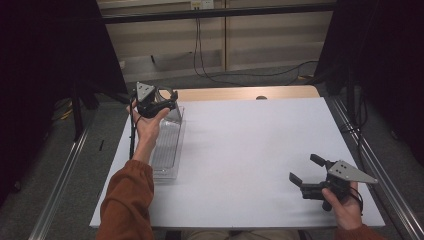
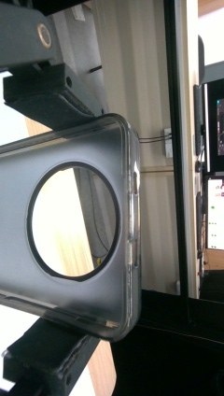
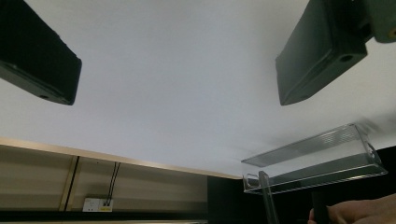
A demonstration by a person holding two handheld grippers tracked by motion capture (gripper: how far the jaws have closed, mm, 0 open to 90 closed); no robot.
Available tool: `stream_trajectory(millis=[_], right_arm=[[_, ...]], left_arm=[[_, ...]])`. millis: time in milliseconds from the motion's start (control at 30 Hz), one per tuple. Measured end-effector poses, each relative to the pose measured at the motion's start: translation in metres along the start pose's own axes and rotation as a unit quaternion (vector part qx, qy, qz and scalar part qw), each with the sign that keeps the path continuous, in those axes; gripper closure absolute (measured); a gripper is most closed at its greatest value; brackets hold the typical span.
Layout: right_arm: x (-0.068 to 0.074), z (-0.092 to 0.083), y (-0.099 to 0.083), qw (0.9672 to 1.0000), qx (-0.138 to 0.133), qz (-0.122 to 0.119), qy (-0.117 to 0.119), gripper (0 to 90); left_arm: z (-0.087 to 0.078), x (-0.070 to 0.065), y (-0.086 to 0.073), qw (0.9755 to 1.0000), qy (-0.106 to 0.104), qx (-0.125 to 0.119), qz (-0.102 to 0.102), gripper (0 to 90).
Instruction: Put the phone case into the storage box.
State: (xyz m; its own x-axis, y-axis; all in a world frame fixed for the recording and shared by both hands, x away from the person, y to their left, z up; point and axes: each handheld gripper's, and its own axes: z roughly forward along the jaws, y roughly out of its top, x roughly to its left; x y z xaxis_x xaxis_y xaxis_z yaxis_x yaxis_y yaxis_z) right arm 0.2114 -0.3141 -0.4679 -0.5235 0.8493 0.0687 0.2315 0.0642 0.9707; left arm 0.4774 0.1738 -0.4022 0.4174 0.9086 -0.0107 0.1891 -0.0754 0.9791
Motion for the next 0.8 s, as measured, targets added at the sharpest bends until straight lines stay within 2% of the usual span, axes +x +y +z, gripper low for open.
stream_trajectory(millis=[33, 100, 133, 167, 300, 333, 400, 433, 467, 567, 800], right_arm=[[0.0, 0.0, 0.0, 1.0, 0.0, 0.0, 0.0, 0.0], [0.0, 0.0, 0.0, 1.0, 0.0, 0.0, 0.0, 0.0], [0.0, 0.0, 0.0, 1.0, 0.0, 0.0, -0.001, 0.0], [0.0, 0.0, 0.0, 1.0, 0.0, -0.001, -0.001, 0.0], [0.0, 0.0, 0.0, 1.0, 0.0, 0.001, 0.0, 0.0], [0.0, 0.0, 0.0, 1.0, 0.0, 0.0, -0.002, 0.0], [0.0, 0.0, 0.0, 1.0, 0.002, 0.0, 0.0, 0.0], [0.0, 0.0, 0.0, 1.0, 0.001, 0.003, -0.002, 0.0], [-0.001, 0.0, -0.001, 1.0, 0.005, -0.002, 0.001, 0.0], [0.0, 0.0, 0.0, 1.0, 0.003, 0.003, 0.0, 0.0], [-0.001, 0.0, -0.001, 1.0, 0.004, 0.0, 0.001, 0.0]], left_arm=[[0.001, 0.001, -0.001, 1.0, -0.008, -0.004, 0.0, 12.1], [0.003, 0.001, -0.003, 1.0, 0.0, 0.002, -0.002, 12.1], [0.004, 0.001, -0.004, 1.0, -0.007, -0.001, -0.004, 12.1], [0.005, 0.001, -0.005, 1.0, -0.001, 0.002, -0.004, 12.1], [0.008, 0.003, -0.008, 1.0, -0.004, 0.003, -0.002, 12.0], [0.009, 0.002, -0.009, 1.0, -0.004, 0.0, -0.009, 12.1], [0.01, 0.003, -0.01, 1.0, -0.002, 0.007, -0.002, 12.0], [0.011, 0.002, -0.011, 0.9999, 0.003, 0.011, -0.004, 12.0], [0.012, 0.003, -0.011, 0.9999, -0.004, 0.009, -0.006, 11.9], [0.013, 0.003, -0.013, 0.9999, -0.002, 0.008, -0.007, 12.0], [0.017, 0.005, -0.018, 0.9999, -0.005, 0.013, 0.005, 12.0]])
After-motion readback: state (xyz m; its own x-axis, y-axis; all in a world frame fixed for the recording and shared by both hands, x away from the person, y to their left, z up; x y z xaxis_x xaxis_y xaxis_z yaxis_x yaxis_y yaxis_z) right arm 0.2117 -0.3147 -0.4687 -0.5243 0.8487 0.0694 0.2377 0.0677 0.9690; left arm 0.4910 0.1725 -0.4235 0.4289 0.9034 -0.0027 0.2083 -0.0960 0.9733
